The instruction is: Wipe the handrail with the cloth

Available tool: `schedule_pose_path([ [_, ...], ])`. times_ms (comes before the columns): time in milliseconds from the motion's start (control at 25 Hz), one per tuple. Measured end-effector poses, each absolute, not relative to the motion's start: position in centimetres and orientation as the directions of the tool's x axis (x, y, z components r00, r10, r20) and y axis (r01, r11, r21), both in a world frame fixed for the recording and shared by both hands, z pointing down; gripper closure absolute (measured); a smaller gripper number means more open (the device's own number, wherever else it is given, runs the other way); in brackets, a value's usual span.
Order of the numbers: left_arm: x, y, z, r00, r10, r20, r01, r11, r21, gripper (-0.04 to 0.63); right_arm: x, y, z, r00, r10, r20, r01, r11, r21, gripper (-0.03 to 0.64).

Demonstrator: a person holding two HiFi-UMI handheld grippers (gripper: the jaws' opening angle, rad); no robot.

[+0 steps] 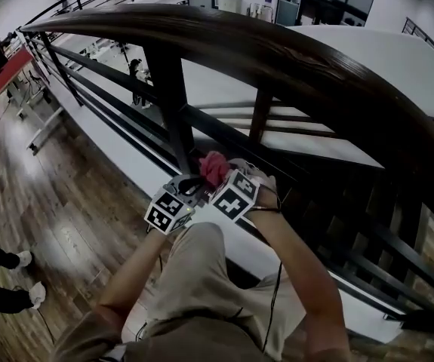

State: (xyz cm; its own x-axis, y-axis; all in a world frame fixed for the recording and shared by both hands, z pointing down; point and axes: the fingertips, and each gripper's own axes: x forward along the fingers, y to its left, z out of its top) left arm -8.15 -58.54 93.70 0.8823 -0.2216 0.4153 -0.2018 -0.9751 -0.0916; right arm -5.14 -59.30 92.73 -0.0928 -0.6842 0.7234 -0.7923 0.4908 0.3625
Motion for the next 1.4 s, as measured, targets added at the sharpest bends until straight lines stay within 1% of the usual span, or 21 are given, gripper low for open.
schedule_pose_path([
  [80, -7.3, -58.3, 94.0, 0.877, -0.214, 0.43, -0.184, -0.977, -0.111, 0.572, -4.7, -59.3, 92.8, -0.116, -0.663, 0.74, -0.818, 0.486, 0.307, 0.403],
  [160, -6.8, -58.4, 93.9, 0.867, -0.219, 0.447, -0.176, -0.975, -0.136, 0.572, -4.4, -59.3, 92.6, -0.116, -0.649, 0.752, -0.824, 0.486, 0.292, 0.403],
  [240, -6.9, -58.6, 93.5, 0.855, -0.233, 0.463, -0.173, -0.97, -0.169, 0.572, -4.1, -59.1, 92.4, -0.078, -0.652, 0.754, -0.815, 0.477, 0.329, 0.4],
  [360, -7.3, -58.3, 92.6, 0.868, -0.236, 0.436, -0.17, -0.968, -0.184, 0.572, -3.6, -57.9, 92.6, -0.009, -0.663, 0.749, -0.794, 0.46, 0.397, 0.394],
  [520, -7.1, -57.0, 91.7, 0.887, -0.222, 0.404, -0.162, -0.971, -0.177, 0.572, -2.3, -55.3, 92.8, 0.02, -0.67, 0.742, -0.786, 0.448, 0.426, 0.391],
  [680, -5.6, -54.3, 90.8, 0.906, -0.175, 0.385, -0.108, -0.976, -0.188, 0.572, -0.6, -51.9, 93.0, 0.021, -0.672, 0.741, -0.79, 0.443, 0.424, 0.39],
  [920, -2.4, -48.9, 89.3, 0.928, -0.084, 0.363, -0.005, -0.977, -0.213, 0.572, 2.5, -46.7, 92.9, 0.062, -0.702, 0.709, -0.776, 0.413, 0.477, 0.387],
  [1240, 0.8, -42.6, 89.5, 0.926, 0.025, 0.376, 0.107, -0.975, -0.197, 0.572, 6.7, -39.2, 92.4, 0.172, -0.748, 0.641, -0.732, 0.338, 0.591, 0.381],
  [1400, 2.8, -41.1, 89.8, 0.924, 0.047, 0.379, 0.13, -0.972, -0.196, 0.572, 8.8, -36.9, 92.8, 0.211, -0.754, 0.622, -0.699, 0.328, 0.635, 0.382],
])
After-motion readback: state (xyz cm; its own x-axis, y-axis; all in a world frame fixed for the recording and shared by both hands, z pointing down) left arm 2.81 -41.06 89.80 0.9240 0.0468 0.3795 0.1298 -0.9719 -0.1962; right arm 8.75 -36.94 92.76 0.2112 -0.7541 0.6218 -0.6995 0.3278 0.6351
